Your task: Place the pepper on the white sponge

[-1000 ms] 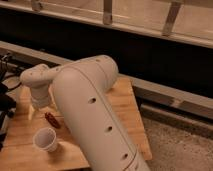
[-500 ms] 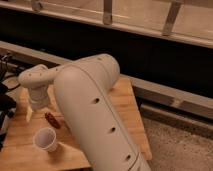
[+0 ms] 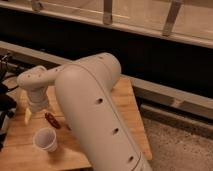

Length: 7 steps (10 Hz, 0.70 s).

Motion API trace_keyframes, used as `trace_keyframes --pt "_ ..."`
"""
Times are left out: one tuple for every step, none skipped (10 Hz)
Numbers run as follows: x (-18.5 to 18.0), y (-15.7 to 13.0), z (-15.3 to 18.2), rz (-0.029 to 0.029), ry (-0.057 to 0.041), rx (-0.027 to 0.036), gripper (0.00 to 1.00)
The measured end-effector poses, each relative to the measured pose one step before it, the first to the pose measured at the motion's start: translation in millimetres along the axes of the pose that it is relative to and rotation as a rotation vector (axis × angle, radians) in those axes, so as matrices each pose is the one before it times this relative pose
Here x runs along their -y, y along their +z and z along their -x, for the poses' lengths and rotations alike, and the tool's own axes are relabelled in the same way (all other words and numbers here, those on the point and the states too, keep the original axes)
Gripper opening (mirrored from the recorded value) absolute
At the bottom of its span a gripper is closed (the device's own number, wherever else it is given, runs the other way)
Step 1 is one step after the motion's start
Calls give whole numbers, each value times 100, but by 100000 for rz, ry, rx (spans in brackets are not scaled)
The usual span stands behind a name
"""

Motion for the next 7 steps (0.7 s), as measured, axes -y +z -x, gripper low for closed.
trace_keyframes --pt "306 66 -52 -1154 875 965 80" --pt "301 -53 5 -1990 1180 1919 80" --pt "355 247 -105 -1090 829 362 80" --pt "323 288 114 -437 976 260 80" --pt "462 796 144 490 849 -742 80" --pt "448 583 207 982 549 -590 80" --pt "564 1339 319 1958 769 -3570 80"
